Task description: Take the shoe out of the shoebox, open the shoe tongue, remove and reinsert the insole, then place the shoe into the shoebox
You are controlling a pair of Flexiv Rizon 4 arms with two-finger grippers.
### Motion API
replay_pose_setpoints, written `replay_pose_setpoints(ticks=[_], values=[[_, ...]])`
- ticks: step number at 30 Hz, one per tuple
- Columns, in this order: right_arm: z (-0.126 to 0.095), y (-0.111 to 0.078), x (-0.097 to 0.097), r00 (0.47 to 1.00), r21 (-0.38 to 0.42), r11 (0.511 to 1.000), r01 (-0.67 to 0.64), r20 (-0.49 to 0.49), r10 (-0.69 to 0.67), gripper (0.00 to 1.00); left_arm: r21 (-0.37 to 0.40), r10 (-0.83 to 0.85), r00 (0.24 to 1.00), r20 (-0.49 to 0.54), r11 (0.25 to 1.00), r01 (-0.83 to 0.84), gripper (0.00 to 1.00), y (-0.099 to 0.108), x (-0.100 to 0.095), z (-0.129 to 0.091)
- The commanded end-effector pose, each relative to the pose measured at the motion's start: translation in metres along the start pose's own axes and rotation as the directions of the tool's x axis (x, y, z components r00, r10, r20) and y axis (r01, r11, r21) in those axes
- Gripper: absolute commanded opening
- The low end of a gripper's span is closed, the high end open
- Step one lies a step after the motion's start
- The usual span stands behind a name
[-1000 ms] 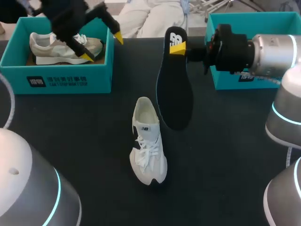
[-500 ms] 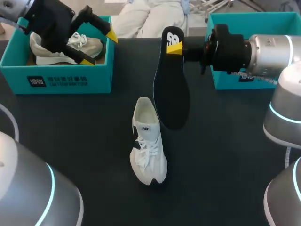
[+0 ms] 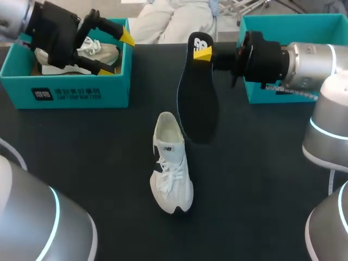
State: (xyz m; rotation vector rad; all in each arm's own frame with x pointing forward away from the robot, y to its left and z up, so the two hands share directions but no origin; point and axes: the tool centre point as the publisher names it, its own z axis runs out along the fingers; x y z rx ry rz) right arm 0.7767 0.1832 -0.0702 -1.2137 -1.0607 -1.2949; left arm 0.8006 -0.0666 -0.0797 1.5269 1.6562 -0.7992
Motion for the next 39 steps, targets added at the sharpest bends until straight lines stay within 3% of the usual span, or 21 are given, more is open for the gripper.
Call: replay_pose_setpoints(ticks=[1, 4, 17, 23, 36, 39], values=[[0.013, 0.010, -0.006, 0.997, -0.035, 0.996, -0.077, -0.023, 0.076, 0.00, -0.081, 0.050, 0.953, 0.300, 0.996, -0.026, 1.00, -0.008, 0.011, 0.005], [0.020, 0.018, -0.001, 0.992, -0.082, 0.988, -0.129, -0.028, 0.127, 0.00, -0.085, 0.064, 0.933, 0.354, 0.996, -0.036, 1.00, -0.008, 0.005, 0.006], [0.020, 0.018, -0.001, 0.992, -0.082, 0.988, -0.129, -0.028, 0.127, 0.00, -0.009, 0.099, 0.864, 0.493, 0.994, -0.109, 1.00, -0.024, -0.013, 0.012], [0.040, 0.034, -0.015, 0.986, -0.068, 0.985, -0.161, -0.049, 0.158, 0.00, 0.023, 0.098, 0.864, 0.494, 0.992, -0.126, 1.00, -0.036, -0.015, 0.028], [0.068, 0.055, -0.031, 0.966, -0.009, 0.966, -0.258, 0.026, 0.258, 0.00, 0.037, 0.090, 0.839, 0.537, 0.991, -0.131, 1.00, -0.052, -0.022, 0.075], [0.070, 0.055, -0.031, 0.963, -0.009, 0.964, -0.267, 0.027, 0.267, 0.00, 0.034, 0.097, 0.833, 0.545, 0.990, -0.137, 0.80, -0.056, -0.018, 0.084]])
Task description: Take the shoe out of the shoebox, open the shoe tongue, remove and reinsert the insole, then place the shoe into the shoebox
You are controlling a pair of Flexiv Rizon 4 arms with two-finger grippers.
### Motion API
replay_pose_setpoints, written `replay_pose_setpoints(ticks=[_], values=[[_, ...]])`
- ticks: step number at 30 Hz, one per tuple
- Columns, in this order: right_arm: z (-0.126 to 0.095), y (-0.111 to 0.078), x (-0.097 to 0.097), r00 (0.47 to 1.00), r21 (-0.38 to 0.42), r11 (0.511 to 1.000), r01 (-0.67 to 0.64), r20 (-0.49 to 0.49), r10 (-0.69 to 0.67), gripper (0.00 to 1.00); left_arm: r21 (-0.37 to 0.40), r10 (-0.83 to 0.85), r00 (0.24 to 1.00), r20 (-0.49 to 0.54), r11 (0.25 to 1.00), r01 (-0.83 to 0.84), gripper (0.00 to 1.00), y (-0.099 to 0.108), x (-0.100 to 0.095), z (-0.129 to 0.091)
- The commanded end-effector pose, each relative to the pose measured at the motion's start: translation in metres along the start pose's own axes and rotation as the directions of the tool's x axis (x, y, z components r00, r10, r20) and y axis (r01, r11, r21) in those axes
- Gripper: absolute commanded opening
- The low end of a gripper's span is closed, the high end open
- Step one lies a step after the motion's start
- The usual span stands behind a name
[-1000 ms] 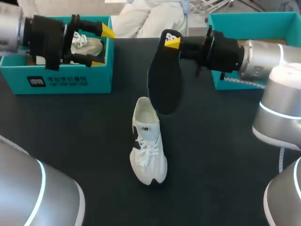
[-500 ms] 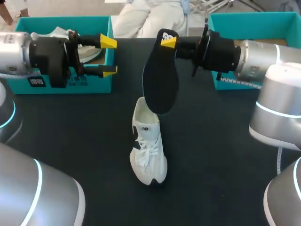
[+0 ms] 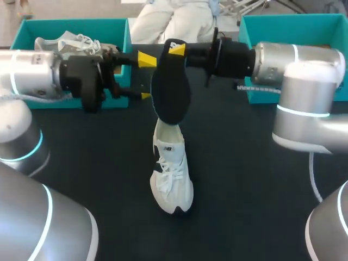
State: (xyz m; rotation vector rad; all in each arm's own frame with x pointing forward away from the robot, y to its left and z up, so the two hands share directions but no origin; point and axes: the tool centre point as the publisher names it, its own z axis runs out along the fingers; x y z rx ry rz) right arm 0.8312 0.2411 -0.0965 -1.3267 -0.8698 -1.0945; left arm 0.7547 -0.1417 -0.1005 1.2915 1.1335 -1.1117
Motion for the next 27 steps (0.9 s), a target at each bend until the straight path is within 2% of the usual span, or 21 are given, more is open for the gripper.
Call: replay_pose_setpoints(ticks=[1, 4, 5, 6, 10, 17, 18, 19, 20, 22, 27], values=[[0.011, 0.005, 0.000, 1.000, 0.008, 1.000, -0.008, 0.016, 0.008, 0.00, -0.010, 0.007, 1.000, 0.026, 1.000, -0.007, 0.51, -0.003, 0.013, 0.012], [0.012, 0.003, 0.000, 1.000, 0.004, 1.000, -0.013, 0.019, 0.013, 0.00, -0.032, -0.001, 0.999, 0.039, 0.999, 0.003, 0.37, -0.003, 0.015, 0.014], [0.012, 0.002, 0.000, 1.000, 0.005, 1.000, -0.016, 0.021, 0.016, 0.00, -0.035, -0.002, 0.999, 0.042, 0.999, 0.004, 0.35, -0.003, 0.016, 0.015], [0.013, 0.001, 0.000, 1.000, 0.006, 1.000, -0.017, 0.021, 0.017, 0.00, -0.039, -0.004, 0.999, 0.046, 0.999, 0.006, 0.25, -0.003, 0.016, 0.016], [0.015, -0.001, -0.002, 1.000, 0.008, 1.000, -0.022, 0.018, 0.022, 0.00, -0.054, -0.003, 0.999, 0.050, 0.999, 0.006, 0.01, 0.000, 0.017, 0.019], [0.018, -0.003, -0.004, 1.000, 0.021, 1.000, -0.016, 0.021, 0.016, 0.00, -0.061, -0.014, 0.998, 0.054, 0.998, 0.018, 0.00, 0.001, 0.019, 0.017], [0.018, -0.004, -0.003, 0.999, 0.030, 1.000, -0.004, 0.044, 0.002, 0.00, -0.062, -0.019, 0.998, 0.058, 0.998, 0.023, 0.00, 0.001, 0.018, 0.015], [0.017, -0.005, -0.002, 0.999, 0.033, 0.999, 0.023, 0.046, -0.025, 0.30, -0.067, -0.029, 0.997, 0.068, 0.997, 0.034, 0.00, 0.001, 0.016, 0.013], [0.015, -0.005, 0.000, 0.997, 0.042, 0.997, 0.060, 0.051, -0.062, 1.00, -0.071, -0.043, 0.996, 0.076, 0.996, 0.048, 0.00, 0.001, 0.014, 0.011], [0.012, -0.008, 0.000, 0.993, 0.071, 0.994, 0.084, 0.073, -0.089, 1.00, -0.070, -0.039, 0.996, 0.085, 0.997, 0.045, 0.00, -0.001, 0.009, 0.006], [-0.004, -0.016, -0.001, 0.970, 0.066, 0.973, 0.221, 0.093, -0.226, 1.00, -0.070, -0.056, 0.993, 0.104, 0.995, 0.064, 0.00, -0.004, 0.000, -0.012]])
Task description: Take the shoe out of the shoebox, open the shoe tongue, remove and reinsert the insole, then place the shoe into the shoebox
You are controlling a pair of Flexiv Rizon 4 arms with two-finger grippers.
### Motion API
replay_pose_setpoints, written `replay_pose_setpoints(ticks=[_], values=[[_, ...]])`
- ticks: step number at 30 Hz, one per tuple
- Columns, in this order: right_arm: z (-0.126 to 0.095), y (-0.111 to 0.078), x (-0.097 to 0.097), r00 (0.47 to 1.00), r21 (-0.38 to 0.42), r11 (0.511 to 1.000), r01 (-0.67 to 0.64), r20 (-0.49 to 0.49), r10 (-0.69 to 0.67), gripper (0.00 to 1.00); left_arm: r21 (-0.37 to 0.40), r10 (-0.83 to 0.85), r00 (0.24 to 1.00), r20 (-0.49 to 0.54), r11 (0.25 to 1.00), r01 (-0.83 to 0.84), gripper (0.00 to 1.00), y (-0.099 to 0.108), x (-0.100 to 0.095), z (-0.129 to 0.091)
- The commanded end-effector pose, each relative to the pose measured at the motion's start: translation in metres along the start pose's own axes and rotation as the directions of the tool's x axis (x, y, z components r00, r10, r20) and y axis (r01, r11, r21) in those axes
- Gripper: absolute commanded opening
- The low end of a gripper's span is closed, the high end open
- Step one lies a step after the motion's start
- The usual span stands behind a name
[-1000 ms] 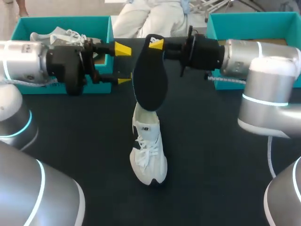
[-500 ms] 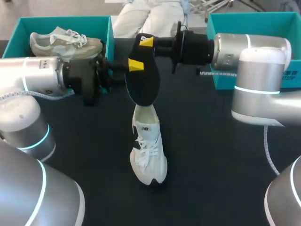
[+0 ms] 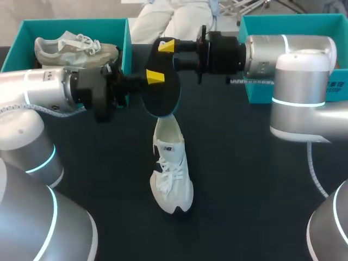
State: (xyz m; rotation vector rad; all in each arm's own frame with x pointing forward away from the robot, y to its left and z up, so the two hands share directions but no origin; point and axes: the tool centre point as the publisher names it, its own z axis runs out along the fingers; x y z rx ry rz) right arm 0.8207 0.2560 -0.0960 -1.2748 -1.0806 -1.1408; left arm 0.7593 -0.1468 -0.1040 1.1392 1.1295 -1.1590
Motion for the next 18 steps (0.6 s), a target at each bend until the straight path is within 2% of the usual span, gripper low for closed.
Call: replay_pose_setpoints(ticks=[1, 5, 11, 18], values=[[-0.021, -0.008, 0.002, 0.996, 0.002, 0.996, 0.087, 0.026, -0.087, 1.00, -0.003, 0.000, 1.000, -0.002, 1.000, 0.000, 0.00, -0.008, -0.007, -0.021], [-0.032, -0.017, -0.004, 0.989, 0.024, 0.991, 0.131, 0.059, -0.132, 1.00, -0.001, -0.007, 1.000, -0.003, 1.000, 0.007, 0.00, -0.008, -0.012, -0.037], [-0.047, -0.032, -0.011, 0.984, 0.059, 0.984, 0.166, 0.053, -0.169, 1.00, 0.000, -0.005, 1.000, -0.020, 1.000, 0.005, 0.00, -0.004, -0.016, -0.055], [-0.056, -0.039, -0.011, 0.982, 0.096, 0.979, 0.179, 0.045, -0.183, 1.00, 0.005, 0.013, 0.999, -0.048, 1.000, -0.013, 0.00, 0.000, -0.016, -0.066]])
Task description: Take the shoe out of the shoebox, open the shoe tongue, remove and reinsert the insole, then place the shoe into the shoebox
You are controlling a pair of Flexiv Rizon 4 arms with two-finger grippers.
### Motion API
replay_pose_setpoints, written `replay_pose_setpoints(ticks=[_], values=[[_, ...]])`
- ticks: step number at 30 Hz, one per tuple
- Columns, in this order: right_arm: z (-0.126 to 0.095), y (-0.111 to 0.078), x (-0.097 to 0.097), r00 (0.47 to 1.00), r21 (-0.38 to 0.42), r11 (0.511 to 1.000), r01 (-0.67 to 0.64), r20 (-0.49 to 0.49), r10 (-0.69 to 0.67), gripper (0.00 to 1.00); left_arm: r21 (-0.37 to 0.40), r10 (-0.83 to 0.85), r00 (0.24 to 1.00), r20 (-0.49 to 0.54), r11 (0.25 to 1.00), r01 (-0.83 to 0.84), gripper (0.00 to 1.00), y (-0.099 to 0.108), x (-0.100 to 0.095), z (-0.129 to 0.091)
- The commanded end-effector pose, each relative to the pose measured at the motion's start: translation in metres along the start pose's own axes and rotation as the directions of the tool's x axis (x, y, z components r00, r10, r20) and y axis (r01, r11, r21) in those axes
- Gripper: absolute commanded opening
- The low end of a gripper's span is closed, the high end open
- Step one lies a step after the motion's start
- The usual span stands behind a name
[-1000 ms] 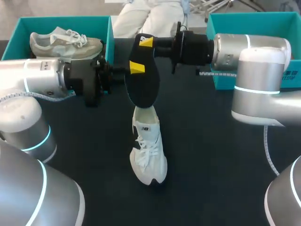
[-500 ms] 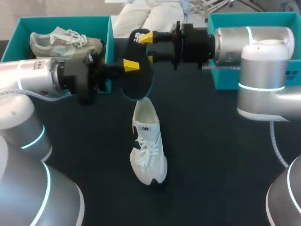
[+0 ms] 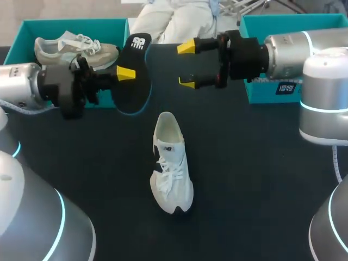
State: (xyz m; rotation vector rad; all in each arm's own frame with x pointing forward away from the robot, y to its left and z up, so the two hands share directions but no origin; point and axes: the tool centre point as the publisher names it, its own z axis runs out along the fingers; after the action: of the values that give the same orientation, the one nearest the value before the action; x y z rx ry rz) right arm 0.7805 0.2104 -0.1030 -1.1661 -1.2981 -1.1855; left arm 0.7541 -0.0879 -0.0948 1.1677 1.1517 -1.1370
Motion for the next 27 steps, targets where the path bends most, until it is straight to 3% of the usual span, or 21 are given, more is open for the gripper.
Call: replay_pose_setpoints(ticks=[1, 17, 18, 20, 21, 23, 24, 26, 27], values=[[-0.009, -0.002, 0.000, 1.000, 0.005, 1.000, -0.001, -0.005, 0.001, 1.00, 0.010, 0.012, 1.000, -0.023, 1.000, -0.011, 0.00, 0.001, -0.001, -0.009], [-0.009, -0.002, 0.000, 1.000, 0.005, 1.000, -0.001, -0.005, 0.001, 1.00, 0.010, 0.012, 1.000, -0.023, 1.000, -0.011, 0.00, 0.001, -0.001, -0.009], [-0.009, -0.002, 0.000, 1.000, 0.005, 1.000, -0.001, -0.005, 0.001, 1.00, 0.031, -0.060, 0.994, -0.087, 0.998, 0.063, 0.00, -0.001, -0.004, -0.010], [-0.009, -0.002, 0.000, 1.000, 0.005, 1.000, -0.001, -0.005, 0.001, 1.00, 0.036, -0.188, 0.968, -0.166, 0.980, 0.197, 0.00, -0.008, -0.009, -0.012], [-0.009, -0.002, 0.000, 1.000, 0.005, 1.000, -0.001, -0.005, 0.001, 1.00, 0.018, -0.279, 0.921, -0.271, 0.956, 0.294, 0.00, -0.012, -0.010, -0.014], [-0.009, -0.002, 0.000, 1.000, 0.005, 1.000, -0.001, -0.005, 0.001, 1.00, -0.012, -0.416, 0.863, -0.288, 0.902, 0.431, 0.00, -0.018, -0.015, -0.017], [-0.009, -0.002, 0.000, 1.000, 0.005, 1.000, -0.001, -0.005, 0.001, 1.00, -0.061, -0.503, 0.798, -0.333, 0.856, 0.514, 0.00, -0.021, -0.014, -0.017], [-0.009, -0.002, 0.000, 1.000, 0.005, 1.000, -0.001, -0.005, 0.001, 1.00, -0.073, -0.590, 0.739, -0.324, 0.795, 0.603, 0.00, -0.025, -0.016, -0.019], [-0.009, -0.002, 0.000, 1.000, 0.005, 1.000, -0.001, -0.005, 0.001, 1.00, -0.115, -0.659, 0.667, -0.347, 0.736, 0.667, 0.00, -0.028, -0.015, -0.020]])
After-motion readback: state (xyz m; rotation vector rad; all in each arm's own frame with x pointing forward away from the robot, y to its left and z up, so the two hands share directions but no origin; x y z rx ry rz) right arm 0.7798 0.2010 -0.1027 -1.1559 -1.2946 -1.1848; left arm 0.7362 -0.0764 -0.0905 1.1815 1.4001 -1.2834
